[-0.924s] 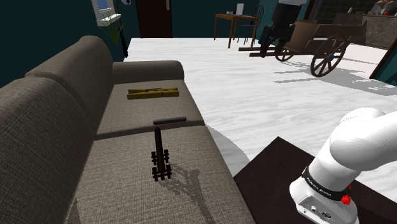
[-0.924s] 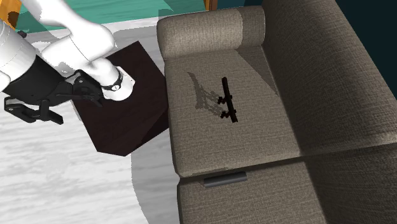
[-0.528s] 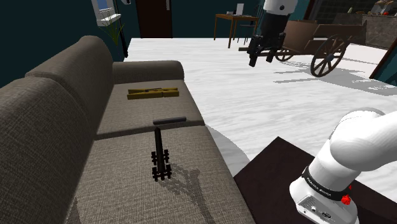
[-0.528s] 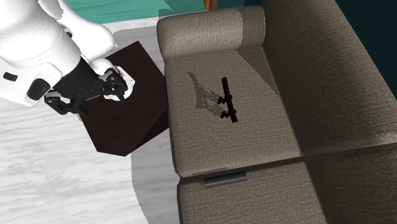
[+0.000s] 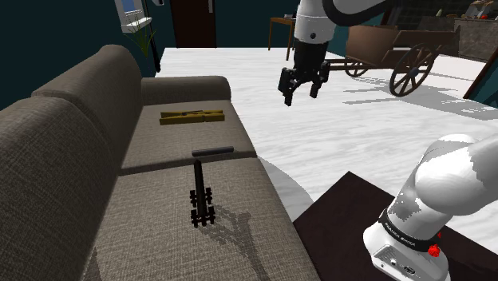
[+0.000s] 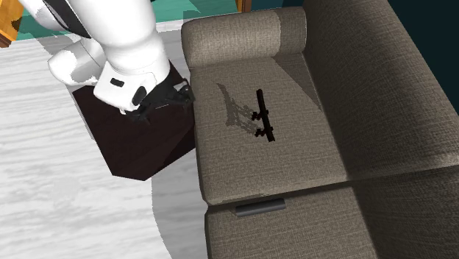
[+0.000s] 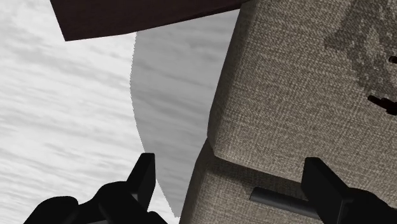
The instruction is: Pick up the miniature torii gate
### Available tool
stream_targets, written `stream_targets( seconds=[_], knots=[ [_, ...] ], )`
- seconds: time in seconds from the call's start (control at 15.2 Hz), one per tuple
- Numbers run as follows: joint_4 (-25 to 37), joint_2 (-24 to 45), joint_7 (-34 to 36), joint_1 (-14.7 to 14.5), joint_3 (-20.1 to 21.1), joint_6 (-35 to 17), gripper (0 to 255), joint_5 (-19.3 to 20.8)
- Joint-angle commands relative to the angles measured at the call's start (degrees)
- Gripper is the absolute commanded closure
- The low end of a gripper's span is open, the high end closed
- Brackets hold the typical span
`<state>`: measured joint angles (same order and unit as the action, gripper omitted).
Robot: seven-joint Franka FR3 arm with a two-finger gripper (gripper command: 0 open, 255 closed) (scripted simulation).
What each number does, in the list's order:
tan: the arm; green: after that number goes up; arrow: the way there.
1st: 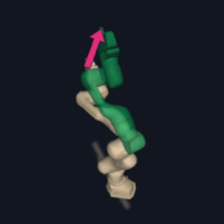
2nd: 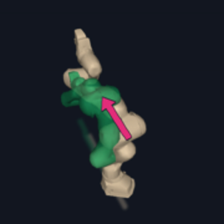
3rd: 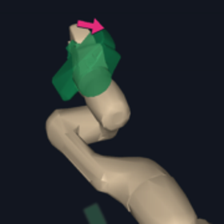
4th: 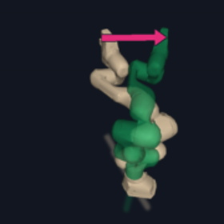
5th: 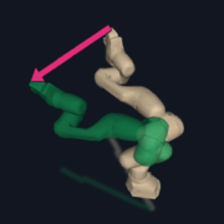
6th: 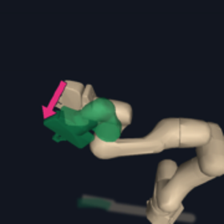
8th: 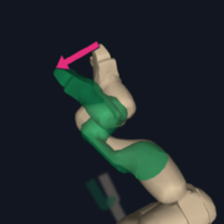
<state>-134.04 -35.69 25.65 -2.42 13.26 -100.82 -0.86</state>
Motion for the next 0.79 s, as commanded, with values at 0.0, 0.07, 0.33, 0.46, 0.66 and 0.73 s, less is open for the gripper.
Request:
stream_targets(
  seconds=[0.0, 0.07, 0.33, 0.46, 0.66, 0.73],
  knots=[
    [0.8, 2.8, 3.8, -0.2, 2.9, -1.2, 0, -0.4],
    [1.1, 4.2, 5.7, -0.3, 4.2, -1.9, 0, -0.6],
    [3.3, 10.6, 13.2, -0.4, 9.7, -4.3, 0, -0.3],
    [4.8, 14.3, 17.2, -0.3, 12.4, -5.4, 0, 0.3],
    [7.7, 20.5, 23.5, -0.2, 16.2, -6.7, 0, 2.2],
    [8.9, 22.8, 25.7, -0.1, 17.4, -7.1, 0, 3.0]
  ],
)
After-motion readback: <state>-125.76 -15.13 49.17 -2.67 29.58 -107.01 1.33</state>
